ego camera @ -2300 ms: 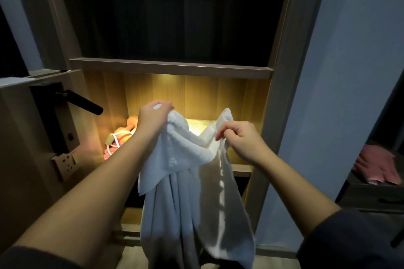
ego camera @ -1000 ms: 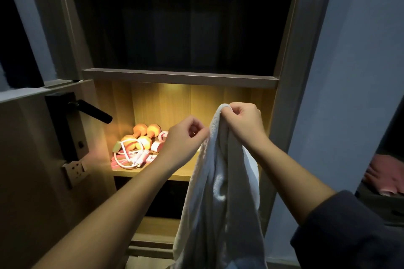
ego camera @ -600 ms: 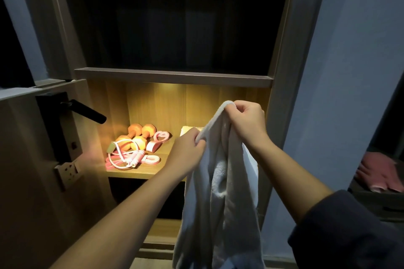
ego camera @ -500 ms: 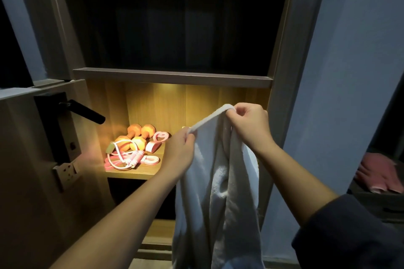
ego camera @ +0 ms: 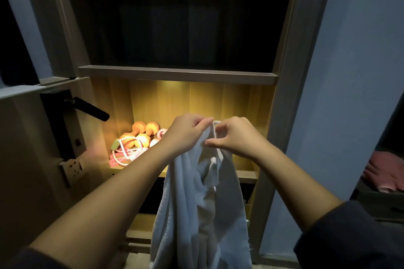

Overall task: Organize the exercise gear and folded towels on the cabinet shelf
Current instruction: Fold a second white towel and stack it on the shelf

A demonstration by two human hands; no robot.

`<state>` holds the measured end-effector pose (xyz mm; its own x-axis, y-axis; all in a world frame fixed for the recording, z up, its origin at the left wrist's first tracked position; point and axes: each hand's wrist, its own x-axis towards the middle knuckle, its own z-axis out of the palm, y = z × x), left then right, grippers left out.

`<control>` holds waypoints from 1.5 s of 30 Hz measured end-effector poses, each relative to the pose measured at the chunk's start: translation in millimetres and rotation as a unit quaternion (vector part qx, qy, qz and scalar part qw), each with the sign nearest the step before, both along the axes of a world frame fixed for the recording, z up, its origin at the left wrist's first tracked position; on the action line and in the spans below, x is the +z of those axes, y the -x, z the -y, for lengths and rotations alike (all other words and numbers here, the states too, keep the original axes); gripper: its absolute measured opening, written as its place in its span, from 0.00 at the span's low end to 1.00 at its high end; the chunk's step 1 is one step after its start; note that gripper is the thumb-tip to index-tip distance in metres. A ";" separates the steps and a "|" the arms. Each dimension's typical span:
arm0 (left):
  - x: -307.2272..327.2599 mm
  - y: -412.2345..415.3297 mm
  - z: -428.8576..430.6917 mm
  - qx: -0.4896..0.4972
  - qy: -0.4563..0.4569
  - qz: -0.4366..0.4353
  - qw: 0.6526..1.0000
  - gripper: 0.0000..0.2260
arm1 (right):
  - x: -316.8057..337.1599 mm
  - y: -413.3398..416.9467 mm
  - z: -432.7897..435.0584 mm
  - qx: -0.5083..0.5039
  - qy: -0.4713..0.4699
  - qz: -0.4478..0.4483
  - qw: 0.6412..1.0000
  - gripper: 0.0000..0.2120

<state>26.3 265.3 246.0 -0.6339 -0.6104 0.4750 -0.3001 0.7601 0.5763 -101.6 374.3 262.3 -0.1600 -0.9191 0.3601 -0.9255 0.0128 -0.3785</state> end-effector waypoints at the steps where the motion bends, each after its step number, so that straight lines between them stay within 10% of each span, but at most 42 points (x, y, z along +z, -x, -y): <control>1: -0.6 -0.3 0.2 0.002 -0.002 0.000 1.000 0.20 | -3.2 -2.6 2.6 -0.010 0.006 -0.001 1.000 0.13; 16: -59.1 -38.9 17.5 0.128 0.018 0.032 0.991 0.10 | -4.2 27.8 0.1 -0.147 0.174 0.010 0.974 0.12; 23: -57.8 -36.4 31.5 0.166 -0.113 -0.119 0.972 0.08 | -3.6 60.4 -8.0 -0.214 0.173 0.036 0.961 0.12; 33: 14.9 -14.8 27.8 0.126 -0.015 -0.002 0.992 0.11 | -17.3 48.8 -8.0 -0.107 0.122 0.173 0.971 0.04; 39: 19.1 3.2 5.8 0.079 -0.047 0.042 0.995 0.09 | -22.5 6.0 5.6 -0.004 0.068 0.226 0.972 0.20; 45: 14.5 -3.6 0.6 0.026 -0.076 0.015 0.997 0.12 | -39.2 -9.8 14.7 -0.030 0.118 0.240 0.963 0.07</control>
<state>30.0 264.6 260.5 -0.6120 -0.7061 0.3562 -0.3557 0.6480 0.6735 -91.8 359.7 223.1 -0.4102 -0.8045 0.4295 -0.6429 -0.0790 -0.7619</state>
